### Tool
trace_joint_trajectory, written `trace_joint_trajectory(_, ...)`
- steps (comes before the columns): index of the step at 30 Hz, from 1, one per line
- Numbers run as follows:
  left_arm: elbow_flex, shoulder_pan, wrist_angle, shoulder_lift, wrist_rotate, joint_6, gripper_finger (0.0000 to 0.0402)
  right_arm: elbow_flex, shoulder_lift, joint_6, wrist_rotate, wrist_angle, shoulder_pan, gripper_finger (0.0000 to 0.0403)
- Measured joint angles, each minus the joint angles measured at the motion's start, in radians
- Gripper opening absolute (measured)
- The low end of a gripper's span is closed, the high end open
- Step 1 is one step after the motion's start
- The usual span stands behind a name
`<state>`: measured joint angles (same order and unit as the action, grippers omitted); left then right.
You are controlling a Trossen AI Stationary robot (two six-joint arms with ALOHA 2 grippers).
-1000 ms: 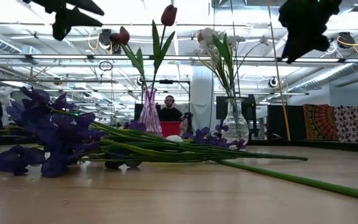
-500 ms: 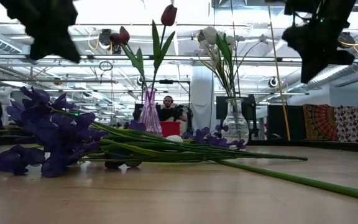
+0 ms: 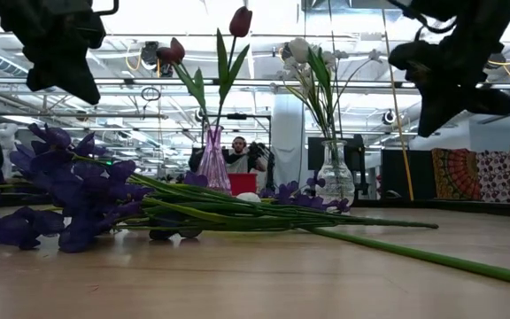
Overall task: Sort flowers into vase by color
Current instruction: Put the top purple flowers into the transparent purple vase
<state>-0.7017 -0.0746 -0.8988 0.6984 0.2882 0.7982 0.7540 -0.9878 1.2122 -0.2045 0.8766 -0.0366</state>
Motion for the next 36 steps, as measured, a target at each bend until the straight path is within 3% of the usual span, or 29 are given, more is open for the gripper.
trace_joint_trajectory(11, 0.0, 0.0, 0.041, 0.064, 0.006, -0.036, 0.0052, 0.0, -0.208, 0.259, -0.031, -0.108, 0.292, 0.0)
trace_joint_trajectory(16, 0.0, 0.0, 0.114, 0.124, 0.006, -0.086, 0.0087, 0.0, -0.245, 0.332, -0.031, -0.12, 0.362, 0.0)
trace_joint_trajectory(23, 0.0, -0.001, 0.21, 0.253, 0.043, -0.173, 0.0156, 0.0, -0.248, 0.336, -0.033, -0.105, 0.4, 0.0)
trace_joint_trajectory(25, 0.0, -0.013, 0.247, 0.297, -0.006, -0.152, 0.0158, 0.0, -0.248, 0.313, -0.033, -0.088, 0.4, 0.0)
trace_joint_trajectory(31, -0.014, -0.081, 0.422, 0.485, -0.014, -0.124, 0.0146, 0.0, -0.248, 0.254, -0.035, -0.052, 0.399, 0.0)
trace_joint_trajectory(36, -0.133, -0.097, 0.439, 0.681, 0.012, -0.124, 0.0143, 0.0, -0.248, 0.202, -0.032, -0.053, 0.399, 0.0)
